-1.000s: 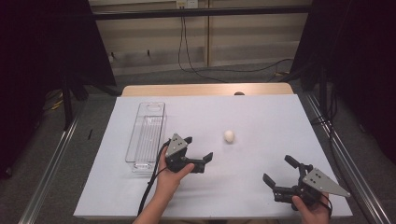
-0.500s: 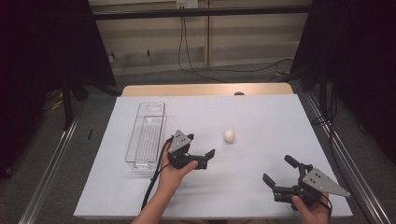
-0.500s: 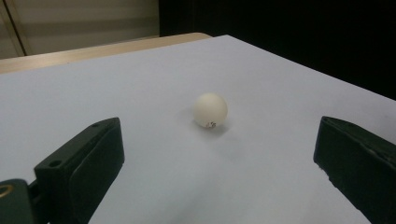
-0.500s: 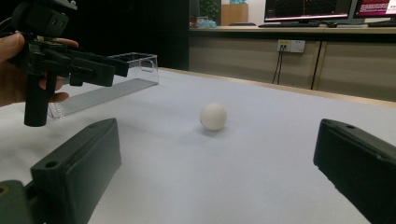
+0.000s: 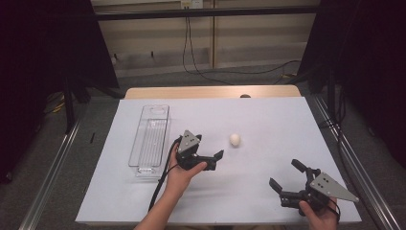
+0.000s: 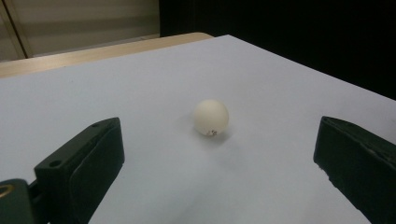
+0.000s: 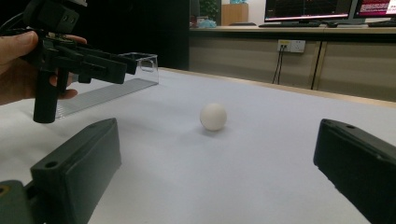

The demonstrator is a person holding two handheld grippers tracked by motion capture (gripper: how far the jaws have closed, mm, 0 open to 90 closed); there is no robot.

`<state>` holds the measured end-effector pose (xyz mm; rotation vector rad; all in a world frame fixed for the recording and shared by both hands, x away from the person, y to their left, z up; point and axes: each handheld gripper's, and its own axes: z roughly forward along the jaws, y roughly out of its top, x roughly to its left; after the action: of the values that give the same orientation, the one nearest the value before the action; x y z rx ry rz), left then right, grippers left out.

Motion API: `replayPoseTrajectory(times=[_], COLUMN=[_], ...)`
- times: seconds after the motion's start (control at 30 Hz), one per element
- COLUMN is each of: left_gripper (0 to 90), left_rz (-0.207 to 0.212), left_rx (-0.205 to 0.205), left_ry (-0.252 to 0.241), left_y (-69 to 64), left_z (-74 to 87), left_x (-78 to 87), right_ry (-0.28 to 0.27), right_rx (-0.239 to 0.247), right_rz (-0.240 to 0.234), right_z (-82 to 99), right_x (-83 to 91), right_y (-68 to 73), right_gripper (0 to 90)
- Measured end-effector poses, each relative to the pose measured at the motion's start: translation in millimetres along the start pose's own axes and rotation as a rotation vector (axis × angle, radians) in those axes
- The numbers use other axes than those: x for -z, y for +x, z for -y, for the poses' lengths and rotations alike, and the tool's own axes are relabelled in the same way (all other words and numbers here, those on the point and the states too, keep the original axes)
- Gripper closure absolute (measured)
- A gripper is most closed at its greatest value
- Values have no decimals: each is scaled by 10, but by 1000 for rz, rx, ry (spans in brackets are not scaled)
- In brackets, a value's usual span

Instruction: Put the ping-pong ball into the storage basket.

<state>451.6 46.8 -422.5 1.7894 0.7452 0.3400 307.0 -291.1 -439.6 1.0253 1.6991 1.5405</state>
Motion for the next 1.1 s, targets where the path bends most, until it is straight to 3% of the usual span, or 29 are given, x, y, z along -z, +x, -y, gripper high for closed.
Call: replayPoseTrajectory(times=[1.1], left_gripper=[23], left_rz=[-33], left_rx=[-10], left_ry=[27], left_y=[33], left_z=[2], left_x=[-162], right_ry=[1], right_rx=[4], right_rz=[8], right_z=[2], right_x=[-9], right_y=[-6], right_gripper=[3])
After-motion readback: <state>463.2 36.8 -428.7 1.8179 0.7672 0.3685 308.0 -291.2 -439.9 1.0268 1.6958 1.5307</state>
